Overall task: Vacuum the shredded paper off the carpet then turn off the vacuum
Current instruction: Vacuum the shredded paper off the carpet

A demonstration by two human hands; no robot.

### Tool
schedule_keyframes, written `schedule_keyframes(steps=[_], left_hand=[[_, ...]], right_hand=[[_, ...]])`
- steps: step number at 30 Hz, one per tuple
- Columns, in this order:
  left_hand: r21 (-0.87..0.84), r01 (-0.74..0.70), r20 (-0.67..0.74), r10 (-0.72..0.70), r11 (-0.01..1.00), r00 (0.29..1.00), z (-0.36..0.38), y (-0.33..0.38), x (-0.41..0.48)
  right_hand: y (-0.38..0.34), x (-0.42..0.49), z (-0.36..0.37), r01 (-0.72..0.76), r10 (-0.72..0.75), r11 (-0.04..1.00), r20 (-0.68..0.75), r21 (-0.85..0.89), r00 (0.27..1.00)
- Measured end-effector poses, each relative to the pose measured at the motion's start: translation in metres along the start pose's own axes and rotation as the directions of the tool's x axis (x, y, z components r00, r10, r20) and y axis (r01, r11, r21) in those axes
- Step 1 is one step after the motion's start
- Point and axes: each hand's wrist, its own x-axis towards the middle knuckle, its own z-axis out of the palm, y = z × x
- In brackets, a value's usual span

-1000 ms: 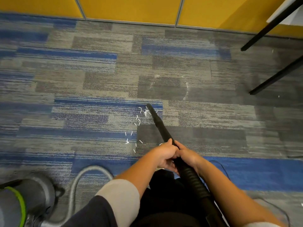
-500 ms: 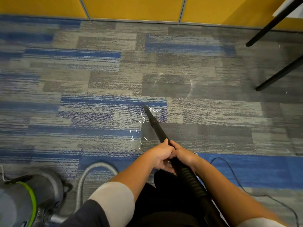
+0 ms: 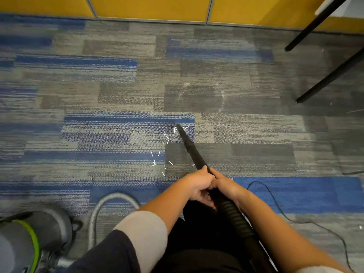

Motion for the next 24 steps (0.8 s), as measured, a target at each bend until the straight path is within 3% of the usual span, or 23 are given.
schedule_keyframes(steps=[11, 24], left_hand=[[-0.005, 0.062, -0.041, -0.062, 0.998, 0.997, -0.006, -0.027, 0.001], [-0.026, 0.002, 0.033, -0.001, 1.000, 0.999, 0.015, -0.024, -0.005]], right_hand=[[0.016, -0.006, 0.019, 0.022, -0.023, 1.000, 0.043, 0.019, 0.999], [0.026, -0.022, 0.001, -0.012, 0.014, 0.999, -0.035, 0.050, 0.999]])
